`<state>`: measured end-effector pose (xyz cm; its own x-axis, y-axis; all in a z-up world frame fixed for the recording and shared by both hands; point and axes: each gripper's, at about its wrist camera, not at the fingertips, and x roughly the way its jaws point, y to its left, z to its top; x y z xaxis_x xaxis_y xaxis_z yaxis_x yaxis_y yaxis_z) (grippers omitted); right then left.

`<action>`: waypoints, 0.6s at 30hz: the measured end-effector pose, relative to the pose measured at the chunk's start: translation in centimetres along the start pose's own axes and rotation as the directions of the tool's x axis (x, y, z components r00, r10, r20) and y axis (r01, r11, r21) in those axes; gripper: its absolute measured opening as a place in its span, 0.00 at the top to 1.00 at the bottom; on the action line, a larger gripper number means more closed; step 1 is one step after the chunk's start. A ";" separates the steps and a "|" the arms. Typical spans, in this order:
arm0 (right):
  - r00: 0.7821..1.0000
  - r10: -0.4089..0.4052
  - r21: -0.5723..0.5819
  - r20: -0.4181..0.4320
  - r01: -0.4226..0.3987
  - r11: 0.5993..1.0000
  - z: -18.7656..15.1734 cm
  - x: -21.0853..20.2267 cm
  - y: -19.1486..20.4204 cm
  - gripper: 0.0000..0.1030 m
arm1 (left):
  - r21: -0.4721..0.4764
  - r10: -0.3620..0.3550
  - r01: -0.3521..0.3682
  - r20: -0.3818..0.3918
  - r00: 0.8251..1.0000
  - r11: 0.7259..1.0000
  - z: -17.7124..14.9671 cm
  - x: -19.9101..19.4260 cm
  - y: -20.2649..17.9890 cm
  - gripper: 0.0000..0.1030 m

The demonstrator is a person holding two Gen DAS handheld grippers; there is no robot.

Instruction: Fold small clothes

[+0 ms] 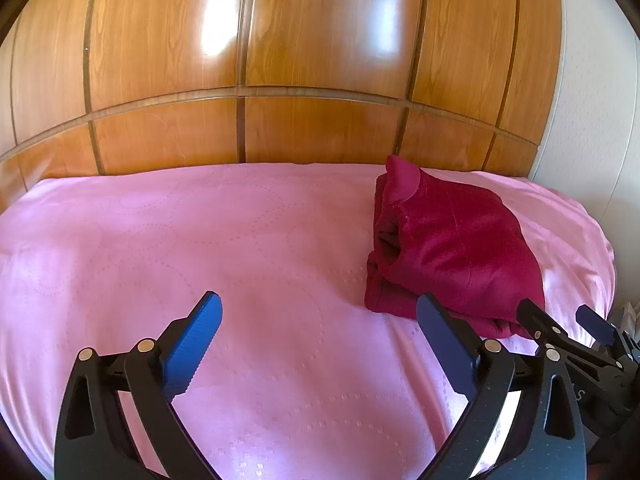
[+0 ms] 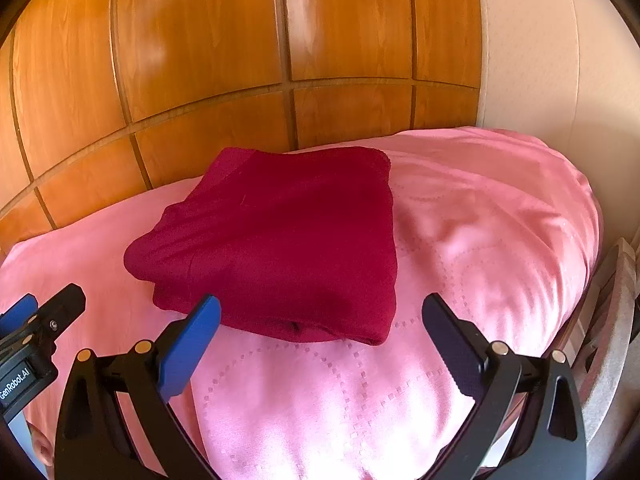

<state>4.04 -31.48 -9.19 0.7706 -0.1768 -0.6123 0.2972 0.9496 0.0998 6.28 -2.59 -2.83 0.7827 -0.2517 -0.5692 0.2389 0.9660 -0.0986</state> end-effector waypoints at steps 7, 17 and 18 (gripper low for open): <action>1.000 0.003 0.004 -0.007 -0.003 1.000 -0.1 0.1 0.1 0.02 | 0.002 0.001 -0.001 0.000 1.000 1.000 -0.1 -0.1 -0.1 0.06; 1.000 0.008 0.004 -0.008 -0.008 1.000 -0.1 0.1 0.3 0.02 | 0.006 -0.002 0.002 0.004 1.000 1.000 0.0 -0.2 -0.1 0.06; 1.000 0.010 0.005 -0.010 -0.010 1.000 0.0 0.1 0.3 0.02 | 0.007 -0.003 0.003 0.005 1.000 1.000 0.0 -0.3 -0.1 0.06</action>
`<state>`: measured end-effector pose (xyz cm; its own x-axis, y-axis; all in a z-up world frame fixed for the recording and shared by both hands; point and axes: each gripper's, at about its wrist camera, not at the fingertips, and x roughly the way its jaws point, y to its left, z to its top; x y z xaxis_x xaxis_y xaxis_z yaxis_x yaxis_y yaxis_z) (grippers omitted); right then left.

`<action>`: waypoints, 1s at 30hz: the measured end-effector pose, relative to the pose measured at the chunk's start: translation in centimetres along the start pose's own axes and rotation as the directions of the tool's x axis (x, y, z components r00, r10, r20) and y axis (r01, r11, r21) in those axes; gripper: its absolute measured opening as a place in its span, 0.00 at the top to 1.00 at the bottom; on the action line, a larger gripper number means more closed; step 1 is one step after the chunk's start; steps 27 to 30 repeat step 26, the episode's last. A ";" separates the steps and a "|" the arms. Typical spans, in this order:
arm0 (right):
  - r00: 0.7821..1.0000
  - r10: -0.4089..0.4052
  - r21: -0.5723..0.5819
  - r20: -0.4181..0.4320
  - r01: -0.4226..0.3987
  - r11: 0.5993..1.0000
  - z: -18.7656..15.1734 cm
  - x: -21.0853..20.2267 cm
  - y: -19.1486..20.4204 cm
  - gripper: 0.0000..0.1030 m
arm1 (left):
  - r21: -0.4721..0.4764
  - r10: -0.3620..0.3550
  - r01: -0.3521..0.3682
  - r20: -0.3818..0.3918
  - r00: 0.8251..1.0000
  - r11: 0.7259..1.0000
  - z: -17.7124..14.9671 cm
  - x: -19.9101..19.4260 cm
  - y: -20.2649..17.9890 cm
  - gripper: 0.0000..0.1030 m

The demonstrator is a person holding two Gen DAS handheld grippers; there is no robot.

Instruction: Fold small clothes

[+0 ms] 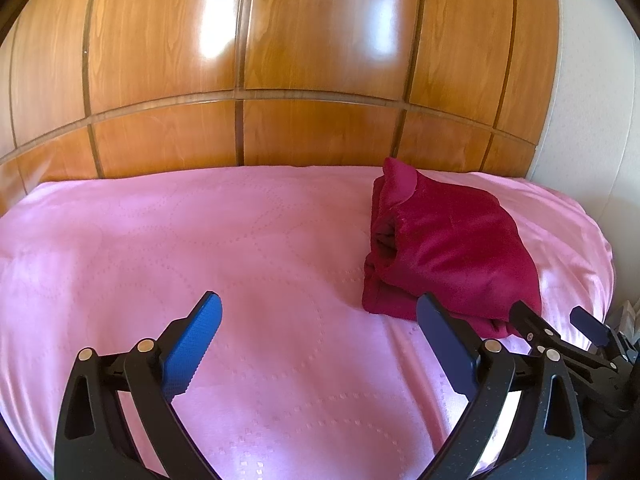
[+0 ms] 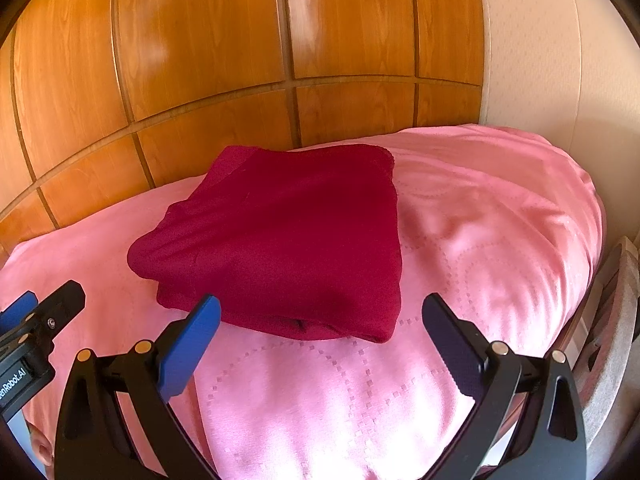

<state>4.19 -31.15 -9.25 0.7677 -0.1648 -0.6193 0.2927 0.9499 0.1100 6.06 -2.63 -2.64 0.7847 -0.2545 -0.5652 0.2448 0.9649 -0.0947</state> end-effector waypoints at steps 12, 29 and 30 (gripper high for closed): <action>1.000 0.002 0.000 -0.004 -0.002 1.000 -0.2 -0.2 0.3 0.02 | 0.006 -0.005 0.005 0.006 1.000 1.000 0.2 -0.2 -0.1 0.06; 1.000 0.014 0.058 -0.003 -0.014 0.998 2.2 0.9 -2.9 0.02 | 0.000 0.032 -0.032 -0.052 0.998 0.999 -0.4 1.9 1.0 0.06; 1.000 0.014 0.058 -0.003 -0.014 0.998 2.2 0.9 -2.9 0.02 | 0.000 0.032 -0.032 -0.052 0.998 0.999 -0.4 1.9 1.0 0.06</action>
